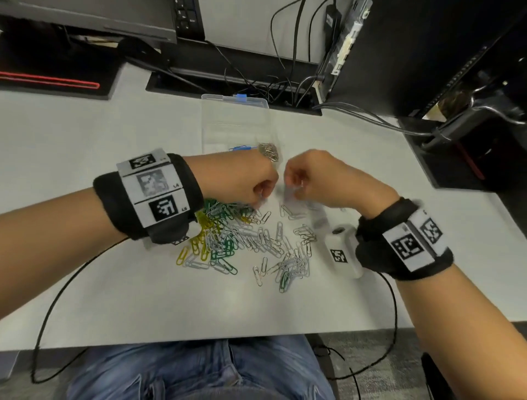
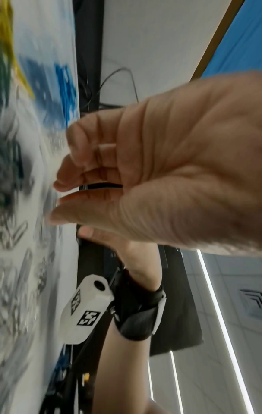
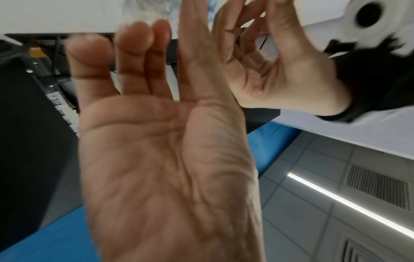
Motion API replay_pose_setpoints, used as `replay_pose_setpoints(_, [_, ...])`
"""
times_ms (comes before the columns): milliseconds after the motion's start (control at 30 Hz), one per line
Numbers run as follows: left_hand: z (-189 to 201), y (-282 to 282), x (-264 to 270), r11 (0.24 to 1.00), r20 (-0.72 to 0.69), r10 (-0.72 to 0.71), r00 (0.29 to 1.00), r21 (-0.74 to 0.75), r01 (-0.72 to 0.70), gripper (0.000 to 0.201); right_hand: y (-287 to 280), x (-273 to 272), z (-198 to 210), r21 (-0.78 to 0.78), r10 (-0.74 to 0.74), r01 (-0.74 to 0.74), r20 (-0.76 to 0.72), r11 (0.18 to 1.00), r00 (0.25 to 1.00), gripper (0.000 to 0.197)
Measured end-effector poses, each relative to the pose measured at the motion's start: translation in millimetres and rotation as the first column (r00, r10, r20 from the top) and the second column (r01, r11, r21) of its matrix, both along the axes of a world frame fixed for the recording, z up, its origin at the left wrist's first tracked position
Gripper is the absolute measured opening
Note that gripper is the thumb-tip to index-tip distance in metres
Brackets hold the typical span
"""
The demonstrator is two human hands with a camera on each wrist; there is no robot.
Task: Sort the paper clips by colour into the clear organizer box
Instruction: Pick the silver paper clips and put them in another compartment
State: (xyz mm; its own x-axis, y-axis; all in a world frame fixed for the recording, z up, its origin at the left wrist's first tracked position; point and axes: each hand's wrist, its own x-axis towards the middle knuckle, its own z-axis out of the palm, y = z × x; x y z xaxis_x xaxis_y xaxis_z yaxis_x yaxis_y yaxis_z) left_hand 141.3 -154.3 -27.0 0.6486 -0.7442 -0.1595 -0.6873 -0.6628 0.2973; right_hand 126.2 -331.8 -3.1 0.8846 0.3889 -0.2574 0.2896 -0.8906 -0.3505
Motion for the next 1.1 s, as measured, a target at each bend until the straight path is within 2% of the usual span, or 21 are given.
replay_pose_setpoints(133, [-2,-10,-11,0.995,-0.063,-0.083,0.995,0.051,0.087,0.007,-15,-43,-11,-0.29,-0.069,-0.005,-0.246,0.957,0.967,0.02])
replay_pose_setpoints(200, [-2,-16,-17,0.989,-0.139,-0.109,0.984,0.085,0.122,0.021,-17,-52,-16,-0.36,-0.114,0.002,-0.29,0.933,0.95,0.031])
replay_pose_setpoints(267, [-5,-23,-24,0.97,-0.168,-0.147,0.975,0.166,0.175,0.038,-15,-50,-18,-0.338,-0.11,0.008,-0.285,0.941,0.952,0.036])
replay_pose_setpoints(333, [-10,-28,-27,0.957,-0.13,-0.164,0.978,0.22,0.19,0.04,-10,-41,-21,-0.238,-0.112,0.047,-0.266,0.97,0.958,0.03])
replay_pose_setpoints(433, [-11,-23,-22,0.97,-0.022,-0.093,0.995,0.224,0.095,0.037,-7,-27,-19,-0.093,-0.156,0.139,-0.22,0.986,0.963,0.024])
replay_pose_setpoints(567, [-6,-8,-11,0.984,0.001,-0.013,1.0,0.179,0.012,0.037,-19,-20,-14,-0.052,-0.215,0.209,-0.163,0.976,0.963,0.019])
replay_pose_setpoints(667, [-4,-7,-11,0.996,-0.025,-0.009,1.0,0.086,0.011,0.03,-21,-28,-11,-0.128,-0.219,0.195,-0.205,0.972,0.954,0.024])
replay_pose_setpoints(767, [-3,-16,-20,0.994,-0.091,-0.103,0.991,0.029,0.106,0.023,-15,-37,-11,-0.222,-0.256,0.207,-0.224,0.953,0.94,0.037])
replay_pose_setpoints(833, [-4,-24,-28,0.985,-0.138,-0.161,0.977,0.045,0.168,0.024,-11,-38,-15,-0.238,-0.269,0.22,-0.2,0.946,0.942,0.036])
replay_pose_setpoints(900, [-7,-31,-32,0.977,-0.119,-0.184,0.976,0.091,0.196,0.027,-7,-36,-19,-0.234,-0.256,0.211,-0.182,0.949,0.949,0.031])
replay_pose_setpoints(1100, [-11,-40,-30,0.979,-0.051,-0.144,0.988,0.135,0.15,0.024,-3,-34,-20,-0.275,-0.172,0.134,-0.117,0.952,0.978,0.031])
